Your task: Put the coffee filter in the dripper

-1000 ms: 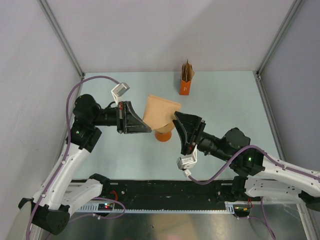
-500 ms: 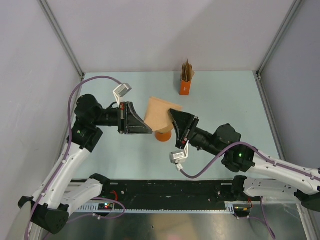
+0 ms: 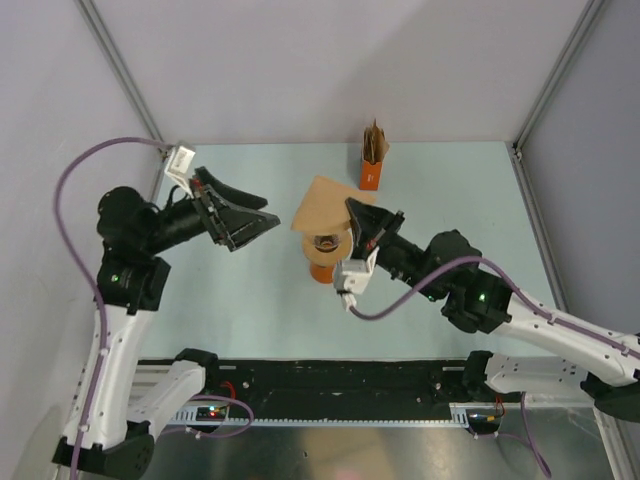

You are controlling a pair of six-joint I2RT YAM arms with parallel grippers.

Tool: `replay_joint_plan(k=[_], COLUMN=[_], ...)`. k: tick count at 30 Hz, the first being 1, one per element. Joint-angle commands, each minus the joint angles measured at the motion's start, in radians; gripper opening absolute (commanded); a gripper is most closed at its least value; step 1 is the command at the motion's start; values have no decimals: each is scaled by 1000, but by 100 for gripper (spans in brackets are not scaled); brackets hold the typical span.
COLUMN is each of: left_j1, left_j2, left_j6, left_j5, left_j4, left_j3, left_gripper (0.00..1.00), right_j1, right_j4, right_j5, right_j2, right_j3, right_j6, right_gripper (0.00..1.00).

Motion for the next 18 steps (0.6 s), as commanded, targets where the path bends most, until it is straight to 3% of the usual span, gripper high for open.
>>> replay_joint_plan(k=[1,6,11,18], left_j1=[12,-36,-243,-306], left_j2=[-38,-79,-72,11], left_j6=[317,475,574,523], left_j5=[-269,-480,-727,-776], left_j4=[-252,-311,-311,-284], left_j3=[96,161,166,179], left_gripper=[99,100,100,100], right_j1=[-30,-55,-41,-27], right_j4=[-143,-286,-332,-369], right_j5=[151,208,231,238], right_j2=[69,163,225,272], right_j3=[168,306,373,429], right_j6=[296,500,603,680], right_gripper=[0,0,0,0])
